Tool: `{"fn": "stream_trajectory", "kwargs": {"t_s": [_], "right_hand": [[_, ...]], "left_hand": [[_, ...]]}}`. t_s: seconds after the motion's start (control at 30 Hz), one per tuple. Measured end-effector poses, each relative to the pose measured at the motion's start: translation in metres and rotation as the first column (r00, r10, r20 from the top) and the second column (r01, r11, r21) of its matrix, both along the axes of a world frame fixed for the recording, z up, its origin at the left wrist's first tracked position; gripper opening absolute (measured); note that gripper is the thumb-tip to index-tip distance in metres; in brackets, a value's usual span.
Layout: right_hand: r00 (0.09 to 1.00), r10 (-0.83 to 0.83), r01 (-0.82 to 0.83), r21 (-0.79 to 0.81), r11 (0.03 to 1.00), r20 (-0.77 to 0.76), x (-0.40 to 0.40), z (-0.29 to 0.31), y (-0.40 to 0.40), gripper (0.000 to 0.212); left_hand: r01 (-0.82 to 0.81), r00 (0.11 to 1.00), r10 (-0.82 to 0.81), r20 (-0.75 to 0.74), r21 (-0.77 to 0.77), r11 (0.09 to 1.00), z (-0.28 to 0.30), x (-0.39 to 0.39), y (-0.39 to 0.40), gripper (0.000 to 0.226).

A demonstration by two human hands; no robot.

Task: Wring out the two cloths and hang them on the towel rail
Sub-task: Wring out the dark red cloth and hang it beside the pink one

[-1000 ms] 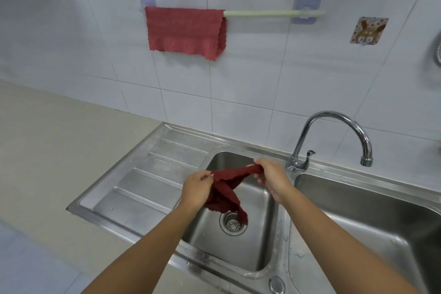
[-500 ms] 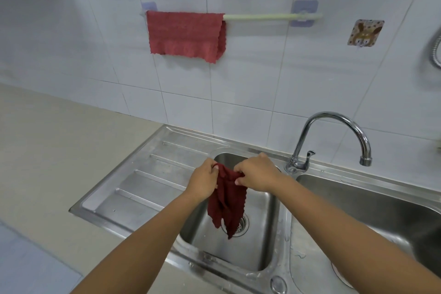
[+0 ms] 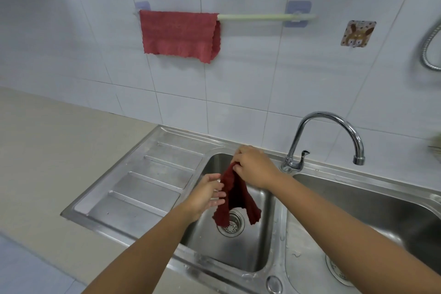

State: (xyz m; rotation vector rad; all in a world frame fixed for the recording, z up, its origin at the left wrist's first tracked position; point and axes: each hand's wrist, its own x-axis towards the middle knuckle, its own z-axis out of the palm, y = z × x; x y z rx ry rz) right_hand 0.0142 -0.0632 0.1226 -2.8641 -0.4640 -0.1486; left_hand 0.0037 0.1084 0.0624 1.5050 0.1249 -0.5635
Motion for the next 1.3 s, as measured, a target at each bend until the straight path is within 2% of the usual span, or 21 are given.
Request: {"fn": "stream_trajectory", "kwargs": {"t_s": [0.07, 0.13, 0.2, 0.3, 0.33, 0.37, 0.5, 0.57, 0.63, 0.7, 0.8, 0.83, 0.9, 0.97, 1.03, 1.1, 1.2, 1.3], "right_hand": [[1.0, -0.003, 0.004, 0.03, 1.0, -0.017, 0.001, 0.003, 0.002, 0.026], [1.0, -0.018, 0.018, 0.053, 0.998, -0.012, 0.002, 0.006, 0.005, 0.026], [0.999, -0.034, 0.032, 0.058, 0.998, 0.035, 0.004, 0.009, 0.006, 0.026], [0.994, -0.095, 0.095, -0.005, 0.995, 0.051, 0.016, 0.017, 0.003, 0.027], [0.992, -0.12, 0.122, -0.055, 0.991, 0.043, 0.02, 0.019, 0.001, 0.026], [0.989, -0.143, 0.146, -0.109, 0.983, 0.032, 0.025, 0.019, -0.002, 0.026], [0.969, -0.217, 0.182, -0.251, 0.951, -0.119, 0.035, 0.021, -0.013, 0.021], [0.952, -0.2, 0.142, -0.246, 0.959, -0.232, 0.035, 0.02, -0.017, 0.02], [0.943, -0.171, 0.108, -0.222, 0.969, -0.286, 0.034, 0.014, -0.022, 0.02], [0.946, -0.167, 0.123, -0.167, 0.978, -0.277, 0.034, 0.006, -0.025, 0.022], [0.952, -0.142, 0.151, 0.012, 0.988, -0.27, 0.032, 0.005, -0.024, 0.021], [0.953, -0.13, 0.158, 0.085, 0.984, -0.274, 0.032, 0.007, -0.022, 0.017], [0.95, -0.093, 0.165, 0.225, 0.96, -0.299, 0.03, 0.012, -0.016, 0.01], [0.948, -0.048, 0.143, 0.286, 0.948, -0.314, 0.028, 0.019, -0.01, 0.009], [0.945, -0.016, 0.119, 0.3, 0.946, -0.326, 0.027, 0.026, -0.006, 0.005], [0.944, 0.0, 0.107, 0.306, 0.946, -0.329, 0.025, 0.034, -0.006, 0.003], [0.941, -0.006, 0.112, 0.297, 0.948, -0.337, 0.023, 0.042, -0.01, 0.011], [0.945, -0.054, 0.103, 0.135, 0.985, -0.323, 0.026, 0.043, -0.017, 0.022]], "left_hand": [[0.1, 0.988, -0.117, 0.105, 0.152, 0.983, -0.004, -0.004, -0.005, 0.06], [0.136, 0.969, -0.177, 0.17, 0.227, 0.964, -0.011, -0.006, -0.013, 0.071], [0.09, 0.968, -0.159, 0.195, 0.322, 0.942, -0.018, -0.005, -0.018, 0.059], [-0.007, 0.959, -0.15, 0.242, 0.547, 0.837, -0.03, 0.003, -0.015, 0.01], [-0.012, 0.958, -0.152, 0.242, 0.565, 0.825, -0.03, 0.004, -0.012, 0.009], [-0.014, 0.957, -0.155, 0.245, 0.575, 0.818, -0.031, 0.006, -0.01, 0.016], [-0.104, 0.946, -0.098, 0.31, 0.574, 0.812, -0.021, 0.011, -0.002, 0.018], [-0.161, 0.94, -0.048, 0.339, 0.562, 0.811, -0.016, 0.016, 0.003, 0.02], [-0.151, 0.941, -0.058, 0.334, 0.565, 0.811, -0.015, 0.022, 0.011, 0.016], [-0.061, 0.95, -0.13, 0.284, 0.576, 0.815, -0.014, 0.026, 0.018, 0.01], [0.112, 0.965, -0.219, 0.145, 0.528, 0.842, -0.018, 0.024, 0.022, 0.009], [0.157, 0.961, -0.251, 0.114, 0.521, 0.839, -0.019, 0.022, 0.021, 0.015], [0.235, 0.944, -0.32, 0.079, 0.52, 0.822, -0.022, 0.016, 0.016, 0.041], [0.28, 0.933, -0.355, 0.059, 0.5, 0.819, -0.025, 0.012, 0.009, 0.062], [0.25, 0.934, -0.346, 0.091, 0.526, 0.813, -0.029, 0.013, 0.0, 0.069], [0.136, 0.934, -0.295, 0.201, 0.563, 0.815, -0.032, 0.017, -0.008, 0.06], [0.041, 0.905, -0.296, 0.306, 0.629, 0.776, -0.031, 0.024, -0.015, 0.028], [-0.05, 0.883, -0.267, 0.386, 0.643, 0.764, -0.031, 0.026, -0.018, 0.017]]}}
